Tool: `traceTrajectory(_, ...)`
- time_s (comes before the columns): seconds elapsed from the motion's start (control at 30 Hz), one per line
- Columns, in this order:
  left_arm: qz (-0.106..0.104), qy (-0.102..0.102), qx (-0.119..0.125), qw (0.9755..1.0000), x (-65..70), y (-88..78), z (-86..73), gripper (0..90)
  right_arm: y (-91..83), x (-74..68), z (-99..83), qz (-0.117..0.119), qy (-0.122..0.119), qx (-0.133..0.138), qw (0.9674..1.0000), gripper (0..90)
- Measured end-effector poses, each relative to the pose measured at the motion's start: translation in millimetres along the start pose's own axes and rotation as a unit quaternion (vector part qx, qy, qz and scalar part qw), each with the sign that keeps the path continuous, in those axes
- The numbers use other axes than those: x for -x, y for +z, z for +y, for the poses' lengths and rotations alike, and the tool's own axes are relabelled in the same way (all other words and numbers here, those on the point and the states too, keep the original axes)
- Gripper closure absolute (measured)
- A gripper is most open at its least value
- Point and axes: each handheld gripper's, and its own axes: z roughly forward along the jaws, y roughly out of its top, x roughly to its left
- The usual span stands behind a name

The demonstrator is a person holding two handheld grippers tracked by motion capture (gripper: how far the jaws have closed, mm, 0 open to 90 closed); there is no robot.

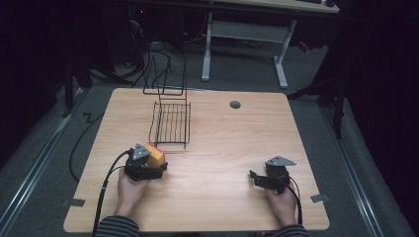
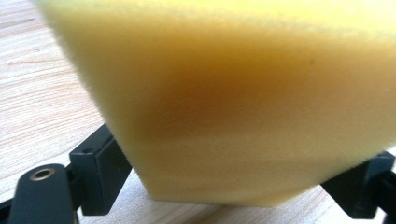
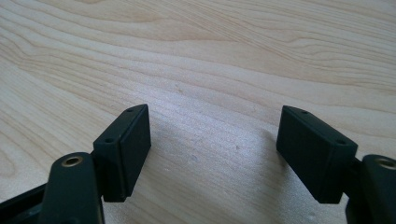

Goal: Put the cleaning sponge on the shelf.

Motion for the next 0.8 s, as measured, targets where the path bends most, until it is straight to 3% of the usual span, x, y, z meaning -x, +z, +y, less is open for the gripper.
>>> traceTrajectory(0.3,-0.002,0.006,0.005,1.0,0.9,-2.2,0.4,21.4,0.0,0.0,0.0,0.0,0.0,0.0,1.0,26.5)
traceTrajectory(0.8,-0.001,0.014,0.012,0.9998,3.3,-12.8,2.8,23.1,0.0,0.1,0.0,0.0,-0.001,0.0,1.0,26.4)
